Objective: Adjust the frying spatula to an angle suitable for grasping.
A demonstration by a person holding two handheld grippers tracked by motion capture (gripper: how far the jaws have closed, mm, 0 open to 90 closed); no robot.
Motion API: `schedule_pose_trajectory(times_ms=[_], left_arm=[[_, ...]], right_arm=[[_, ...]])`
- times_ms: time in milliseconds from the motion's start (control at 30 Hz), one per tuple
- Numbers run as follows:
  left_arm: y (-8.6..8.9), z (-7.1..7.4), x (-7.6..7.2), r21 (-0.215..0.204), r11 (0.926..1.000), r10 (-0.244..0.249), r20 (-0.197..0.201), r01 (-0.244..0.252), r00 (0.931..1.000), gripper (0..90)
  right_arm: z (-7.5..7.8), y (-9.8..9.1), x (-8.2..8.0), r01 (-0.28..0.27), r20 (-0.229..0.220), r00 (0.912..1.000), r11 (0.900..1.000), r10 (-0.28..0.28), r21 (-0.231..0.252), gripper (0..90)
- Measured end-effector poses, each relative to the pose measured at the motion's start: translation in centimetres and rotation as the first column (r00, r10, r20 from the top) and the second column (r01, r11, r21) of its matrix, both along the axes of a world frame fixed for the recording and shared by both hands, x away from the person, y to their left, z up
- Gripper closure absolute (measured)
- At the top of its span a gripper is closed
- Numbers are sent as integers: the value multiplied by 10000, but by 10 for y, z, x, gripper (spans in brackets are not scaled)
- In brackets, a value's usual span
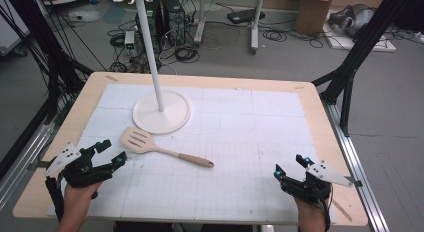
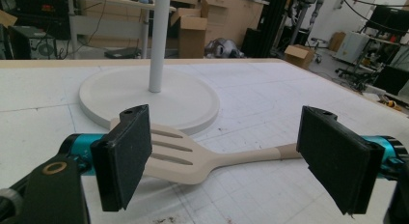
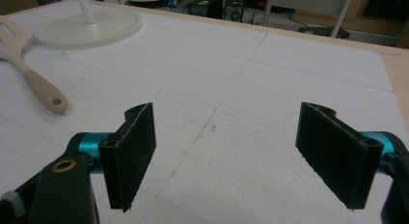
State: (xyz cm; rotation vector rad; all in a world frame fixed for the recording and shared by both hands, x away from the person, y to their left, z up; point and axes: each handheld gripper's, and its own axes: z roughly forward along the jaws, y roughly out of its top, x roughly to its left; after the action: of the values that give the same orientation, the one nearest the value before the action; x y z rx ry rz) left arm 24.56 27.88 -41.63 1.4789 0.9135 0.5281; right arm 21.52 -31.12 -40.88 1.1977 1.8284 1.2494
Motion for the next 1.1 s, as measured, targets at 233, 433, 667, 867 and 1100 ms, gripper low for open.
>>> schedule_pose_trajectory(times_ms=[233, 433, 667, 867, 1100], left_arm=[[-2, -2, 3, -54, 10000, 38, -100, -39, 9999, 205], [0, -1, 4, -269, 9996, -107, -14, 106, 9999, 280], [4, -2, 6, -46, 9998, -216, -268, 215, 9994, 453], [13, -3, 10, 200, 9996, 202, -698, -189, 9974, 770], [18, 1, 32, 1098, 9921, 723, -1112, -600, 9912, 896]], right_arm=[[-2, -4, 1, 51, -77, 10000, 9998, -50, 172, 209], [-1, -6, -4, 287, -49, 9996, 9991, -286, 296, 208], [0, -5, -6, 384, -63, 9992, 9989, -382, 272, 222], [1, -4, -7, 486, 8, 9988, 9984, -487, 279, 235], [1, -5, -7, 589, -12, 9983, 9979, -589, 273, 238]])
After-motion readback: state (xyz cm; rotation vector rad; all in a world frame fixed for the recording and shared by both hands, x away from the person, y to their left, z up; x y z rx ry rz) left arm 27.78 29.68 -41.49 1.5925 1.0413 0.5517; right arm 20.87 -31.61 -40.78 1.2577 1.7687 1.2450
